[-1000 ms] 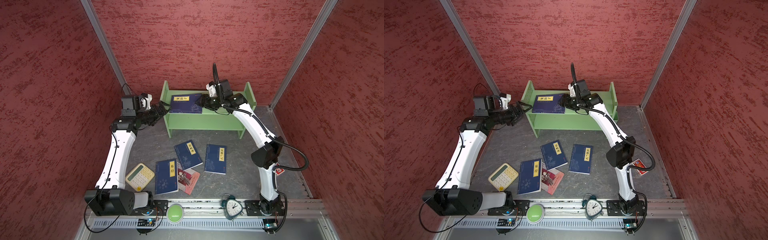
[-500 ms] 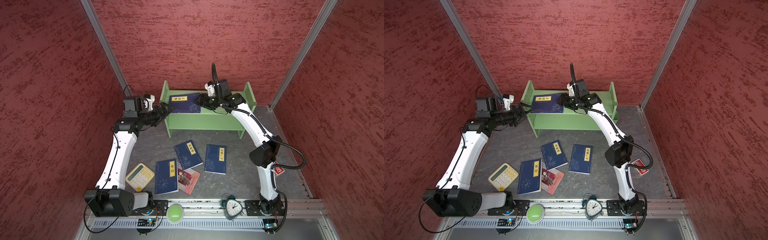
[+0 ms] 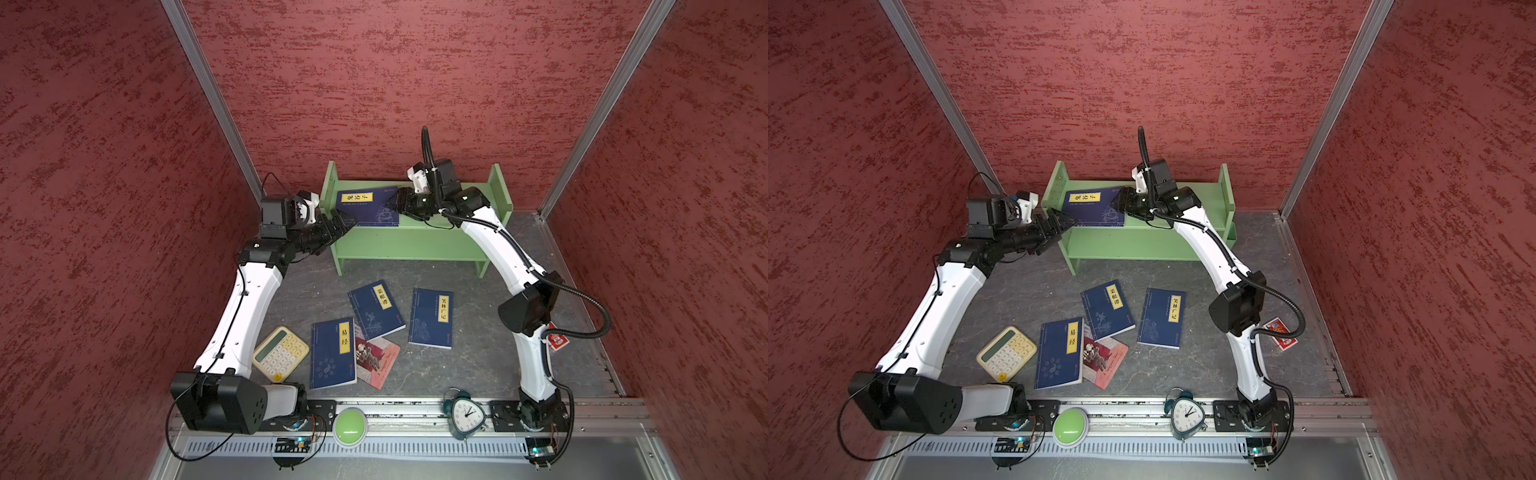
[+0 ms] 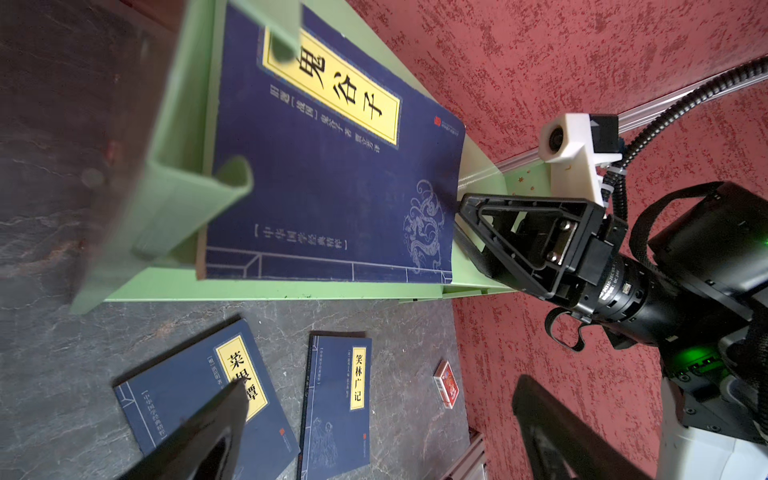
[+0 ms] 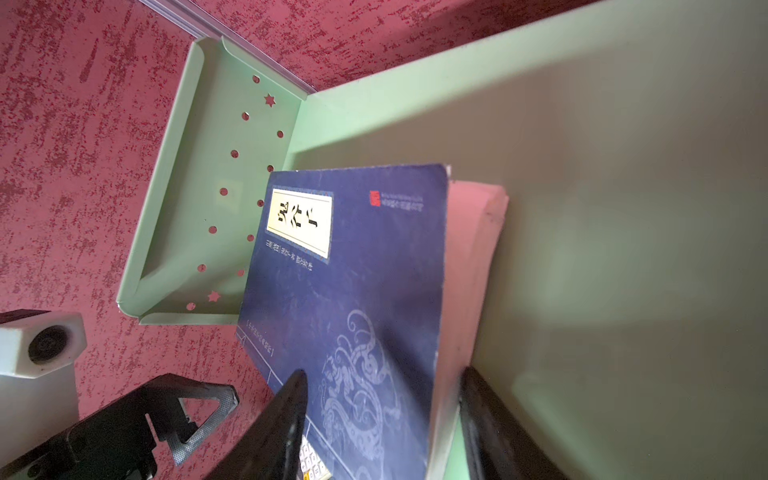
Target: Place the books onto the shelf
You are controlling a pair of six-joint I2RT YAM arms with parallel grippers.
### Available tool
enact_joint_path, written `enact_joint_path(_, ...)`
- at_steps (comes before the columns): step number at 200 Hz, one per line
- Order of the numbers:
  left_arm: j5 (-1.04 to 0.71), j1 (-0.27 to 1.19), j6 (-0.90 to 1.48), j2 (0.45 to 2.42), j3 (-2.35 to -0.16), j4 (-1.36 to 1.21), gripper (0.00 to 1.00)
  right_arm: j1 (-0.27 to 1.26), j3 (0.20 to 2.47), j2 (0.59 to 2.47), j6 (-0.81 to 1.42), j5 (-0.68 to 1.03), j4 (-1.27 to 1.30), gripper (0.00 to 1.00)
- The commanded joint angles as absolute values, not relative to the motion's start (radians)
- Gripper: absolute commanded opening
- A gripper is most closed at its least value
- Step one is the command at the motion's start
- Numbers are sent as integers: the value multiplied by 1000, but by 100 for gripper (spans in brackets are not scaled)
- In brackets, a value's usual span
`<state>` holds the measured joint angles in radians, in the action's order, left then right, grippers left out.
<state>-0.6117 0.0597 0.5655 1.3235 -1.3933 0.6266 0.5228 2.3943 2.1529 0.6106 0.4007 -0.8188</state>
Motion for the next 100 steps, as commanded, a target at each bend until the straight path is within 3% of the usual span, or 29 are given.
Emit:
enact_joint_path(1, -581, 67, 541, 1336, -1424, 585, 100, 532, 2417, 2160, 619, 426, -814, 60)
enact_joint_path(100, -530, 72, 517, 1368, -1427, 572, 100, 538, 2422, 2162, 619, 443, -802, 60)
